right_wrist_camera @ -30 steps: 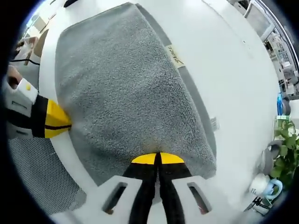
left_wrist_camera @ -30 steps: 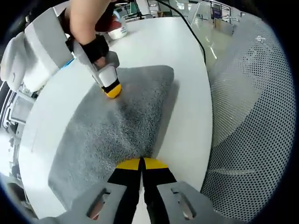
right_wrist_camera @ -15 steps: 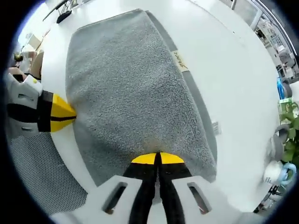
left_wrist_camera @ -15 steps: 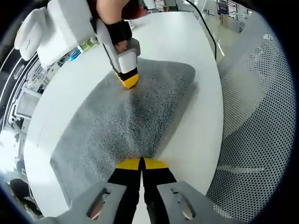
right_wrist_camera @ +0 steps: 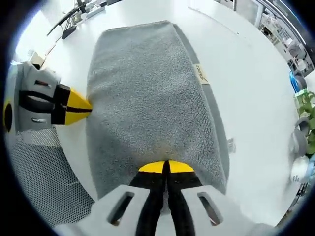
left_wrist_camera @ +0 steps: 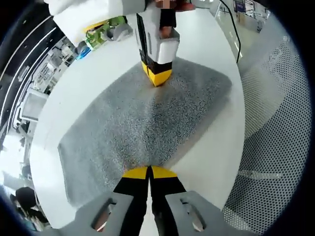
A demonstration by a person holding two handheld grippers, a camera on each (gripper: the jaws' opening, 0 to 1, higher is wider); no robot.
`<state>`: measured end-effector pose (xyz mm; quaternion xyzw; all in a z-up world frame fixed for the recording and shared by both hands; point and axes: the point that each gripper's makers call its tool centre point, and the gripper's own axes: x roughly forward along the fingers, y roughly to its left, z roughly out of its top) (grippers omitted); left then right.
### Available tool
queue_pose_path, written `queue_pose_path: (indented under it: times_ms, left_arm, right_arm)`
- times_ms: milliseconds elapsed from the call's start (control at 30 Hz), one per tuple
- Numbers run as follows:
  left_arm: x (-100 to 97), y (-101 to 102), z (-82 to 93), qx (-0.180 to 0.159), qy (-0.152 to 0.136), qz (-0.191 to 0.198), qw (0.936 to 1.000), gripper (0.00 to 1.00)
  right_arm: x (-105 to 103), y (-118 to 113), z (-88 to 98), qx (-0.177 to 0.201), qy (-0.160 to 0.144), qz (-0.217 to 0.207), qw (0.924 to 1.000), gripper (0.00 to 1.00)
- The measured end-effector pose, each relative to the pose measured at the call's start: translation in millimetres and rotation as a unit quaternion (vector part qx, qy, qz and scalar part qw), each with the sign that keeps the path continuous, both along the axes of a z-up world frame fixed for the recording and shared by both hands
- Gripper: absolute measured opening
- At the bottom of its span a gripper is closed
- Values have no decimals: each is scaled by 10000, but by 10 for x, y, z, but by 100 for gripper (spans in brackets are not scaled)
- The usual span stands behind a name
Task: Fold the towel on the table until its edges align and the towel forms a compact rectangular stack.
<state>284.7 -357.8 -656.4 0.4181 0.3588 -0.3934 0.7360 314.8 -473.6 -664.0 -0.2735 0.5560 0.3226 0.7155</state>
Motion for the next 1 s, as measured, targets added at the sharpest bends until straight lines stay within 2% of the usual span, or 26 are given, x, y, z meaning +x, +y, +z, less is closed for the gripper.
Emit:
queue_pose_path:
  times_ms: [300,433,633,767,867,1000]
  left_arm:
    - [76,124,4,-187,114,343,9992,1]
    - [90,133,-2,-54,117,240,9996,0]
    - [157,170,-4,48,238,288,9993,0]
    - [183,199,-11,71,297,291,9991,0]
    - [210,228,-11,76,361,380,9986,0]
    - [234,243,-12,75,493,451,9977,0]
  right_arm:
    - [-137,79,-5,-324,-167,420,9985,0]
    - [-161,102,-9,-579,-252,625,9960,0]
    - [-188,115,-10,-633,-279,590,9959,0]
    - [-215,135,-6,-439,-211,425,9979,0]
    - [-255,170,-5,-50,-94,132,9999,0]
    - [-265,181,6,415,-178,-107,9989,0]
